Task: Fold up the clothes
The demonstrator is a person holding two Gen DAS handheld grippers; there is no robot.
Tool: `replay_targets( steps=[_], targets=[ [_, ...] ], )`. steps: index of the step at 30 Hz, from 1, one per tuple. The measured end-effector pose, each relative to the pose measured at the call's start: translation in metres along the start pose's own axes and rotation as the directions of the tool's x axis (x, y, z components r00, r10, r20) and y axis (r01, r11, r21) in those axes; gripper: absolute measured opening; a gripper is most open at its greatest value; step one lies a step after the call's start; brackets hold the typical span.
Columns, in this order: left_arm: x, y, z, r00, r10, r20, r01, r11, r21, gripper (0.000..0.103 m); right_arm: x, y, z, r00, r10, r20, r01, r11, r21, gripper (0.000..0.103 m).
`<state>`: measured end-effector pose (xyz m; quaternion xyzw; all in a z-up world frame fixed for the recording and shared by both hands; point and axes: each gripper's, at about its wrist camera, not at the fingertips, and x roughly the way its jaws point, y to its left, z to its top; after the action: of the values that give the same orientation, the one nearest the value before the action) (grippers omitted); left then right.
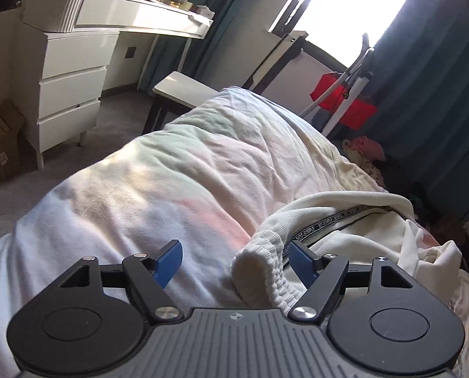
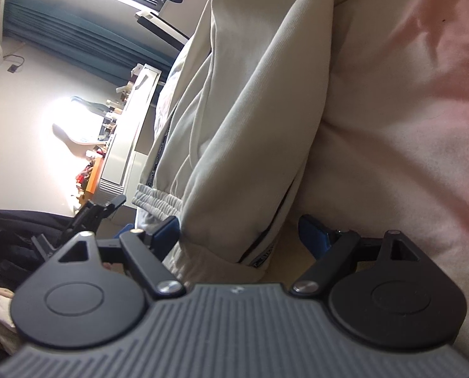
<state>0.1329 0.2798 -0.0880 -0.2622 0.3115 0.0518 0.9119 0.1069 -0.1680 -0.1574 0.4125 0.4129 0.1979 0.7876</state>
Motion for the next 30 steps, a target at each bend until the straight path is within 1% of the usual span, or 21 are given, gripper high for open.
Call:
replay_targets(
  steps=[3,4,5,7,12,13,14,16,17,19,20,21,22,23,24,25,26,27,28,29,30],
  targets=[
    [-0.002,0.0,-0.001,1.0,0.005,0.016,-0.005,1.0,0.028,0.075,0.002,-0.005,0.008,1.0,0.027,0.004,-0.027,0.999,0.036,0.084],
    [-0.001,-0.001,-0.001,1.0,-0.001,0.015,0.0,0.999,0.033,0.072,0.002,-0.007,0.011,0.999,0.039,0.005,-0.039,0.998,0.057,0.081],
    [0.003,-0.003,-0.002,1.0,-0.011,0.007,0.011,0.999,0.036,0.069,0.002,-0.011,0.014,0.998,0.055,0.005,-0.055,0.994,0.091,0.081],
    [0.009,-0.007,-0.004,1.0,-0.019,-0.005,0.02,0.999,0.05,0.067,0.001,-0.018,0.02,0.996,0.084,0.004,-0.083,0.985,0.152,0.081],
    [0.016,-0.009,-0.008,1.0,0.015,-0.007,-0.015,0.996,0.093,0.051,0.001,-0.027,0.023,0.994,0.104,-0.02,-0.096,0.969,0.226,0.081],
    [0.017,-0.009,-0.008,1.0,0.022,-0.008,-0.022,0.995,0.101,0.046,0.003,-0.024,0.023,0.996,0.088,-0.034,-0.079,0.974,0.213,0.08],
    [0.017,-0.008,-0.008,1.0,0.03,-0.009,-0.029,0.994,0.108,0.044,0.008,-0.017,0.022,0.996,0.064,-0.056,-0.052,0.981,0.187,0.08],
    [0.019,-0.008,-0.008,0.999,0.044,-0.011,-0.042,0.991,0.124,0.044,0.019,-0.003,0.018,0.995,0.01,-0.101,0.004,0.99,0.14,0.079],
    [0.02,-0.008,-0.009,0.999,0.05,-0.011,-0.048,0.99,0.131,0.044,0.023,0.001,0.016,0.992,-0.005,-0.129,0.023,0.99,0.138,0.079],
    [0.021,-0.006,-0.009,0.999,0.045,-0.01,-0.044,0.992,0.121,0.044,0.033,0.014,0.014,0.978,-0.034,-0.204,0.057,0.993,0.105,0.079],
    [0.021,-0.004,-0.009,0.999,0.036,-0.008,-0.035,0.994,0.105,0.047,0.038,0.023,0.014,0.968,-0.058,-0.242,0.072,0.996,0.049,0.079],
    [0.021,-0.003,-0.009,1.0,0.026,-0.005,-0.025,0.996,0.089,0.047,0.044,0.035,0.014,0.957,-0.094,-0.274,0.088,0.995,-0.035,0.079],
    [0.022,-0.002,-0.009,1.0,0.01,-0.005,-0.01,0.997,0.076,0.051,0.049,0.045,0.013,0.945,-0.131,-0.299,0.101,0.988,-0.113,0.079],
    [0.022,-0.001,-0.008,1.0,-0.015,-0.006,0.015,0.998,0.067,0.06,0.052,0.051,0.013,0.936,-0.163,-0.312,0.114,0.979,-0.167,0.076],
    [0.023,-0.002,-0.008,0.999,-0.031,-0.007,0.032,0.997,0.066,0.065,0.055,0.056,0.014,0.929,-0.184,-0.32,0.124,0.972,-0.199,0.075],
    [0.026,-0.004,-0.009,0.999,-0.036,-0.008,0.037,0.997,0.074,0.07,0.056,0.054,0.017,0.933,-0.172,-0.315,0.128,0.98,-0.155,0.074],
    [0.028,-0.005,-0.009,0.999,-0.041,-0.008,0.042,0.996,0.081,0.07,0.058,0.051,0.02,0.939,-0.157,-0.306,0.13,0.986,-0.108,0.072],
    [0.031,-0.007,-0.009,0.999,-0.042,-0.009,0.043,0.995,0.091,0.07,0.06,0.046,0.021,0.95,-0.135,-0.282,0.124,0.991,-0.057,0.072],
    [0.035,-0.009,-0.009,0.999,-0.035,-0.011,0.036,0.994,0.103,0.065,0.061,0.041,0.02,0.96,-0.115,-0.255,0.115,0.993,-0.013,0.07],
    [0.04,-0.01,-0.009,1.0,-0.02,-0.015,0.021,0.993,0.12,0.057,0.059,0.034,0.014,0.971,-0.101,-0.219,0.105,0.994,0.007,0.065],
    [0.044,-0.011,-0.008,1.0,-0.005,-0.021,0.008,0.99,0.138,0.052,0.057,0.029,0.008,0.979,-0.089,-0.183,0.095,0.995,0.024,0.062]
  ],
)
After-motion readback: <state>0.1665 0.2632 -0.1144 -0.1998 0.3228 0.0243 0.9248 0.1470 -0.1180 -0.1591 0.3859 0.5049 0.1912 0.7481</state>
